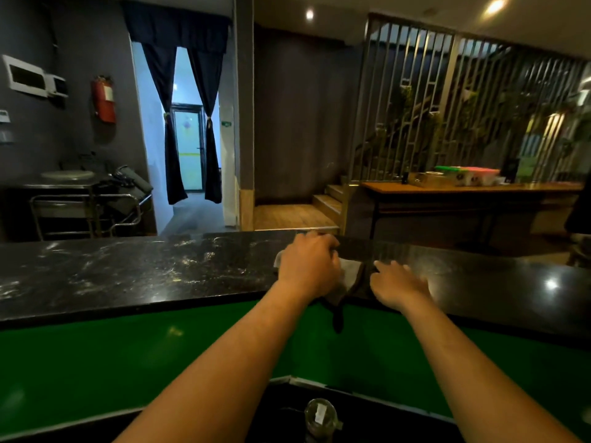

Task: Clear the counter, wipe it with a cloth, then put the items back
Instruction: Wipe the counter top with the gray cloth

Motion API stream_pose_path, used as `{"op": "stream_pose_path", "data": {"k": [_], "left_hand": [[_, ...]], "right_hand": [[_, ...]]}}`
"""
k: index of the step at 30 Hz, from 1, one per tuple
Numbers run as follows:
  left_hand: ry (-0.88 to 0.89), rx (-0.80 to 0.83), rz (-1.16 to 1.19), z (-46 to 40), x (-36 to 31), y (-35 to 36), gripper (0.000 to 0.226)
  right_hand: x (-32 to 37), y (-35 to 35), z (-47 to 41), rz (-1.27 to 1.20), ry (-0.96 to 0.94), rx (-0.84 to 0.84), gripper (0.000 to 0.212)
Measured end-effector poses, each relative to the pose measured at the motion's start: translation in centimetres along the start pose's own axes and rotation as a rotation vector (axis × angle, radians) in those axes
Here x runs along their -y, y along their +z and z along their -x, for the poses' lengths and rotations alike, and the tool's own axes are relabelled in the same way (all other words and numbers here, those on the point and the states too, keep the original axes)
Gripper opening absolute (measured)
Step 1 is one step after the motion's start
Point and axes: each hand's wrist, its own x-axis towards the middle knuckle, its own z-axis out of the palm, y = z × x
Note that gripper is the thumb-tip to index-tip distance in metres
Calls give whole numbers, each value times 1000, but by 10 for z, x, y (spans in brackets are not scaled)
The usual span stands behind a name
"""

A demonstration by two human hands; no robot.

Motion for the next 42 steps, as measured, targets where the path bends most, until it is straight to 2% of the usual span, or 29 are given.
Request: {"op": "stream_pose_path", "data": {"k": [2,4,8,10,13,15,17,21,24,27,30,34,36,42], "left_hand": [[-100,257,-190,-5,-8,11,53],[-156,409,-283,-6,-3,15,65],[16,536,-266,2,26,7,60],[15,586,-190,-4,49,-5,53],[-192,514,-85,-25,83,-19,43],[-271,402,-223,-35,97,-13,48],[-282,384,-307,-41,98,-3,61],[-131,512,-398,-41,94,1,69],[59,588,-337,-18,97,-10,60],[96,605,-250,0,107,-17,53],[-1,575,-274,-31,122,-12,57],[-230,549,-381,-87,139,8,68],[-252,548,-383,-96,131,15,67],[188,596,-392,-36,111,6,61]], "right_hand": [[3,0,-2,39,-34,66,57],[0,-4,-4,45,-69,98,56],[-11,0,-12,117,-107,88,57],[-10,2,-14,132,-120,65,58],[-3,4,-15,146,-109,67,60],[5,4,-17,160,-97,83,61],[13,3,-21,154,-101,99,62],[38,6,-35,180,-154,129,63],[55,11,-46,189,-199,150,63],[69,16,-55,191,-196,155,64],[80,18,-61,190,-190,161,65],[81,21,-64,166,-182,134,65],[80,22,-64,153,-178,109,64],[79,27,-69,150,-203,62,62]]}}
